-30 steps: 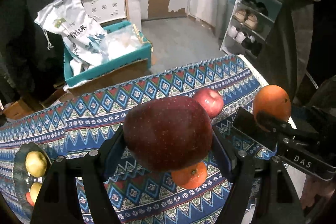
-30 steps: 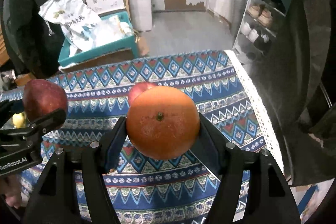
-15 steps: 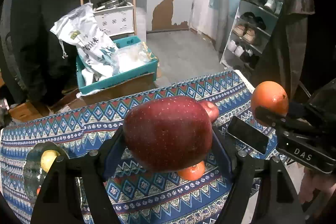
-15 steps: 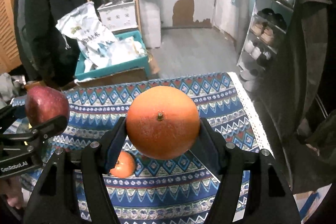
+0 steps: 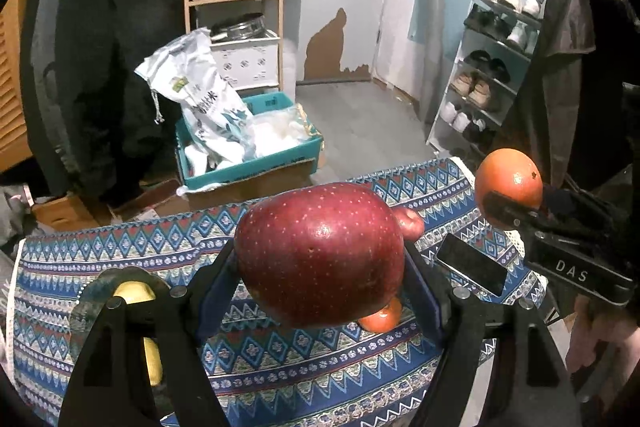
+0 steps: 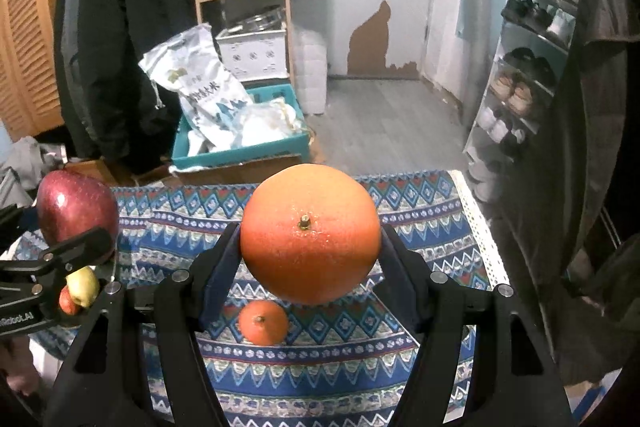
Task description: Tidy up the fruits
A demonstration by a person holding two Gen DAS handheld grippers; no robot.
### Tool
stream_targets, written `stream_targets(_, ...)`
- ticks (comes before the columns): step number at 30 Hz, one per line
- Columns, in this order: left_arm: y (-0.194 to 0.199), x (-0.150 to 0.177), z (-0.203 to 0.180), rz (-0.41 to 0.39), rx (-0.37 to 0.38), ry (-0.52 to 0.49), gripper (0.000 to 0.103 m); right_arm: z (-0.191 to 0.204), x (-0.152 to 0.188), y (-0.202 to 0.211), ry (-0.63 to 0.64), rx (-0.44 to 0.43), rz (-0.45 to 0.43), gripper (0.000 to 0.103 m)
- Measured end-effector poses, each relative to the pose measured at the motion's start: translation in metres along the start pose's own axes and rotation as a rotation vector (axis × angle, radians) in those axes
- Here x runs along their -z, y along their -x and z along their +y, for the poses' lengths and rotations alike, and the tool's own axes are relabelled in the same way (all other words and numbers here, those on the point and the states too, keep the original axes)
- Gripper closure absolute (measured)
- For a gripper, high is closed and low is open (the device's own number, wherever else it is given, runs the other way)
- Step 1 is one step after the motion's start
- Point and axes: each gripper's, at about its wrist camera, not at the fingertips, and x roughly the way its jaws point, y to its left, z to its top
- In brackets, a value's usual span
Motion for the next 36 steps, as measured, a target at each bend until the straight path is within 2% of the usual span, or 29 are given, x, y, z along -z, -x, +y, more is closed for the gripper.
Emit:
stream_targets(13, 0.028, 0.001, 0.041, -0.043, -0.042, 0.061, 0.024, 0.041, -0.016, 0.011, 0.035, -0.060, -0.036, 0.035)
stream_targets(36, 0.047, 0.024, 0.131, -0.048, -0.131, 0.208, 0.024, 0.155, -0.031, -0.014, 0.157, -0.202, -0.008, 0.035)
